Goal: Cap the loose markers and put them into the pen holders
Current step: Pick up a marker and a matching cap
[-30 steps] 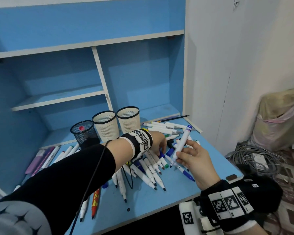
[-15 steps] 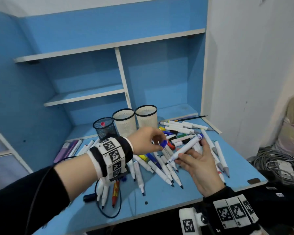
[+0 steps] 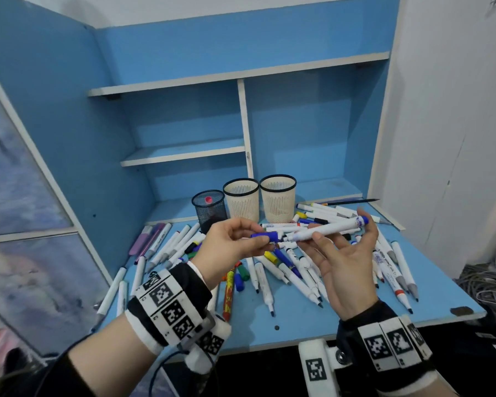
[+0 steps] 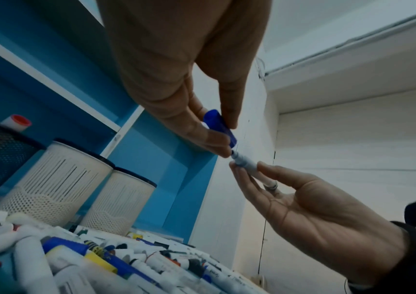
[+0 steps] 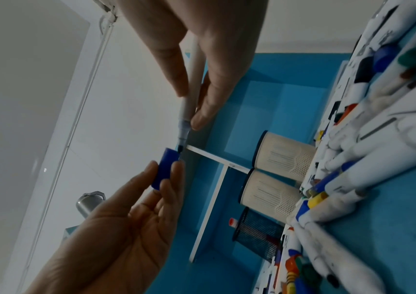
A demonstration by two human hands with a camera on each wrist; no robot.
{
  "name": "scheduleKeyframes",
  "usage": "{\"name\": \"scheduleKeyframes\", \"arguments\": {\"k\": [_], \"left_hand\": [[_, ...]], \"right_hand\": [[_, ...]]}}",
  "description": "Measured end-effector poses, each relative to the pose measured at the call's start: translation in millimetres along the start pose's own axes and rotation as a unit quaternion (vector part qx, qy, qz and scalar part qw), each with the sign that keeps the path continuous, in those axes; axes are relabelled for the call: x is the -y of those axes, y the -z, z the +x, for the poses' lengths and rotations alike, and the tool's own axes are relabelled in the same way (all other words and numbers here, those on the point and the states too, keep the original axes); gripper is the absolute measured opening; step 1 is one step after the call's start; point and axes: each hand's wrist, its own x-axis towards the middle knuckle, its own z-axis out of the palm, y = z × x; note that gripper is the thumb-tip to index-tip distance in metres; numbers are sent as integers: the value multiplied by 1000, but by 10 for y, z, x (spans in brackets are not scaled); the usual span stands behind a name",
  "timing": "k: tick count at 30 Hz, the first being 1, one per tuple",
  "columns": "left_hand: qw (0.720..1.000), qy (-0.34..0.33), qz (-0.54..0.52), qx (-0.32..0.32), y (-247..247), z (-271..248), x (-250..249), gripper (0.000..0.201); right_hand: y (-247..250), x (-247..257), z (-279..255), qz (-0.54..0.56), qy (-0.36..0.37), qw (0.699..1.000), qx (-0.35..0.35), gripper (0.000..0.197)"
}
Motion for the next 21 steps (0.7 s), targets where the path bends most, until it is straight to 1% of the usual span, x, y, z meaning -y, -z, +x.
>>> {"name": "scheduleKeyframes", "arguments": {"k": [3, 7, 9, 10, 13, 18, 21], "left_hand": [[999, -11, -38, -10, -2, -84, 52, 10], [997, -13, -63, -36, 18, -154, 91, 9], [997, -8, -72, -26, 21, -175, 105, 9], [997, -6, -70, -17, 15, -179, 113, 10], [999, -6, -51, -8, -13, -181, 116, 13], [1000, -16, -4, -18, -45, -168, 79, 14], [1000, -18, 9, -19, -86, -162, 71, 14]], "right_hand": [[-59, -23, -50, 9, -1, 1000, -2, 69], [-102, -28, -100, 16, 6, 1000, -8, 68], [-130, -36, -114, 12, 4, 1000, -4, 67], [-160, -38, -126, 8, 0, 1000, -1, 68], [-225, -47, -160, -5, -6, 1000, 14, 84], [-257, -98, -163, -23, 23, 999, 1, 82], [-235, -135, -152, -28, 33, 999, 0, 71]]}}
